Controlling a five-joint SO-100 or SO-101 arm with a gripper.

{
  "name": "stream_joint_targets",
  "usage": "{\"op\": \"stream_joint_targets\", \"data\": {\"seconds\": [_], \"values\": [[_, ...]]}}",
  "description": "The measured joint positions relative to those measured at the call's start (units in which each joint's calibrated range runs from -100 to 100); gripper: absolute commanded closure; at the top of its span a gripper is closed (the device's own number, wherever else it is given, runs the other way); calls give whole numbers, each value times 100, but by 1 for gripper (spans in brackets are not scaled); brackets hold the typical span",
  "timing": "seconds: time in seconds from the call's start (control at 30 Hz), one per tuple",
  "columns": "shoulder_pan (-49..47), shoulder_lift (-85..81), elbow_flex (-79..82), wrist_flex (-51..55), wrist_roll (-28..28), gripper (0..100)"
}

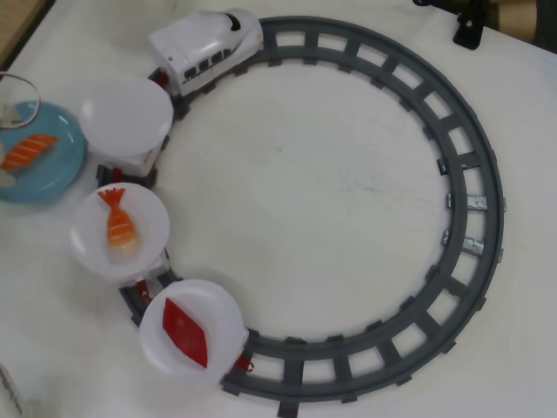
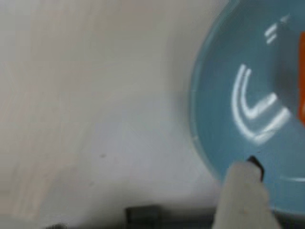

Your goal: Pick up the sushi from the Shinkansen and put it on the blue dish

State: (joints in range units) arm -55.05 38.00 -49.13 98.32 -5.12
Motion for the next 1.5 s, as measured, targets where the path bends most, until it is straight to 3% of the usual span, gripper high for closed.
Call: {"op": "stream_joint_targets", "data": {"seconds": [0.57, 0.87, 1.23, 1.5], "values": [[0, -3914, 3998, 0, 0, 68], [0, -5812, 6130, -378, 388, 68], [8, -8115, 8554, -1454, 517, 94], [16, -8250, 9835, -2294, 564, 97]]}}
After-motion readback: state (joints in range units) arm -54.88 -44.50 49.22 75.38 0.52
